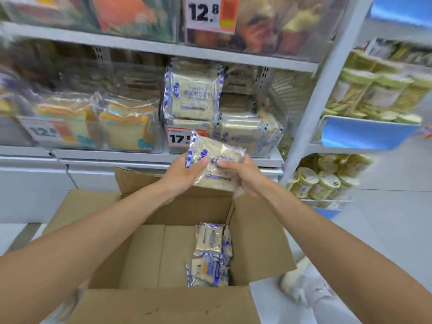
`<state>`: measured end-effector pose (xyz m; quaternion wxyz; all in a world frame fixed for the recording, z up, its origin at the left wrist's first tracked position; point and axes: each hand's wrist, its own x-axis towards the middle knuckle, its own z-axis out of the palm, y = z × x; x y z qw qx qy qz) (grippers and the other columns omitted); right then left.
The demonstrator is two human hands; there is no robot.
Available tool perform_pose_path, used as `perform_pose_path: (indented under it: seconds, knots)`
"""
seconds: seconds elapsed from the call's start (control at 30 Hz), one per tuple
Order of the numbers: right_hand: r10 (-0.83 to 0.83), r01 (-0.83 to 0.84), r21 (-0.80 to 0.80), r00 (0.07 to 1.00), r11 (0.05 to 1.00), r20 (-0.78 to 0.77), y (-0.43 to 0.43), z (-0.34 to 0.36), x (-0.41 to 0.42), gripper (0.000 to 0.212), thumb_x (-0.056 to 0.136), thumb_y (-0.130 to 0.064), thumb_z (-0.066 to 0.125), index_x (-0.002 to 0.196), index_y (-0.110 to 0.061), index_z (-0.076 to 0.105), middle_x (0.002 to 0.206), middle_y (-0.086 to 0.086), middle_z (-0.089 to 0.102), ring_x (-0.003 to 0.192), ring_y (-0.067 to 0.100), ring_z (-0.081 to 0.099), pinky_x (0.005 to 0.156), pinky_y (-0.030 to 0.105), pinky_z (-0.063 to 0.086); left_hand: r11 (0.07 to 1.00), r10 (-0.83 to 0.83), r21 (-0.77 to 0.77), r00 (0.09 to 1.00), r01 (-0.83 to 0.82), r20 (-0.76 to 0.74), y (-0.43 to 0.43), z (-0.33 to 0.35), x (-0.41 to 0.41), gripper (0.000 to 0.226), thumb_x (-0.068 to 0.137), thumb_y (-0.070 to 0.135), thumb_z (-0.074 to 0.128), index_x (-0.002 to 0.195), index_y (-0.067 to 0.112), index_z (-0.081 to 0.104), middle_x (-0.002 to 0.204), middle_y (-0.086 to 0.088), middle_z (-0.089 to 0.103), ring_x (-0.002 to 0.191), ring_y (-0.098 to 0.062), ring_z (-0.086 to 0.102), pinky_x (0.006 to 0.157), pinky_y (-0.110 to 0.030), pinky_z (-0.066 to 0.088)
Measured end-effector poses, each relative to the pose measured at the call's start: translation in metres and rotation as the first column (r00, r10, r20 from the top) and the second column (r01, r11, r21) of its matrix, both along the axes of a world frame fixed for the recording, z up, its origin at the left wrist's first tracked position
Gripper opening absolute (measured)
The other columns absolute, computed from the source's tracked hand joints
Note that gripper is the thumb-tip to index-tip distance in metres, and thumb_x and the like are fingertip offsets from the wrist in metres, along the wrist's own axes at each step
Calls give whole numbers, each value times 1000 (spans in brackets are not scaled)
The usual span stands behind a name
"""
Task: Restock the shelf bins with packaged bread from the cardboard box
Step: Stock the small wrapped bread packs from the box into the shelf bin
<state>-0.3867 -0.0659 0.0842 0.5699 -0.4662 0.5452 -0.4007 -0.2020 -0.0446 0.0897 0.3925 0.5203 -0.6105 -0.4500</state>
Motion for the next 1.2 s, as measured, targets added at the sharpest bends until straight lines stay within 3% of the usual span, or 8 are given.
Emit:
perform_pose_path:
  seconds: [0.17, 0.3, 0.4, 0.6, 0.7, 1.0, 1.1, 1.2]
  knots:
    - [-190, 200, -176, 979, 964, 73, -32, 46, -24, 94, 53, -29, 92, 131, -16, 40, 130, 6, 60, 112, 22, 64, 96, 45, 53, 875, 210, -485, 902, -1, 377, -50, 35, -14, 61, 96, 55, 43, 143, 18, 39, 140, -2, 50, 129, -20, 44, 108, -39, 36]
    - [-289, 305, -240, 952, 921, 103, -80, 72, -52, 65, 70, -7, 84, 123, -11, 45, 114, 10, 69, 96, 23, 72, 76, 43, 60, 619, 572, -751, 522, 231, 633, -113, 46, -5, 58, 98, 40, 36, 151, 16, 29, 158, -9, 29, 146, -28, 23, 118, -47, 15]
    - [-306, 326, -226, 945, 918, 117, -124, 87, -66, 66, 70, -9, 84, 124, -8, 48, 111, 10, 70, 91, 22, 73, 66, 39, 60, 564, 630, -737, 382, 373, 676, -153, 33, 3, 61, 98, 46, 30, 153, 20, 23, 160, -9, 24, 148, -29, 19, 118, -56, 10]
    - [-389, 364, -293, 921, 884, -30, -235, 93, -65, 68, 61, -16, 89, 121, -3, 58, 109, 8, 70, 95, 24, 70, 83, 44, 59, 424, 709, -818, 420, 389, 567, -171, 19, 6, 60, 100, 45, 31, 155, 22, 22, 161, -7, 20, 149, -28, 16, 119, -57, 10]
    - [-432, 357, -435, 898, 827, -84, -274, 89, -49, 100, 55, -20, 92, 138, -7, 37, 126, 9, 59, 102, 23, 67, 73, 41, 61, 400, 725, -829, 418, 392, 548, -170, 18, 6, 60, 100, 45, 32, 154, 21, 22, 160, -8, 22, 148, -29, 18, 117, -58, 13]
    - [-462, 225, -530, 806, 817, -370, -279, 70, -35, 134, 62, -44, 87, 155, -23, -7, 161, 7, 19, 145, 30, 26, 117, 46, 30, 388, 738, -833, 408, 395, 538, -169, 18, 6, 61, 100, 46, 32, 154, 21, 23, 160, -9, 23, 148, -28, 19, 118, -57, 11]
    - [-532, 142, -586, 624, 798, -573, -266, 64, -37, 118, 74, -42, 81, 155, -26, -3, 163, 7, -6, 150, 33, 4, 120, 47, 19, 394, 740, -829, 399, 397, 542, -169, 17, 6, 61, 100, 46, 32, 154, 20, 24, 160, -9, 23, 148, -29, 20, 118, -57, 12]
    - [-447, -34, -589, 617, 807, -648, -266, 64, -33, 90, 82, -30, 76, 152, -36, 20, 162, 4, -12, 149, 30, 12, 119, 40, 26, 397, 742, -829, 393, 394, 542, -168, 18, 6, 61, 100, 46, 32, 154, 20, 24, 160, -9, 24, 148, -29, 21, 117, -58, 13]
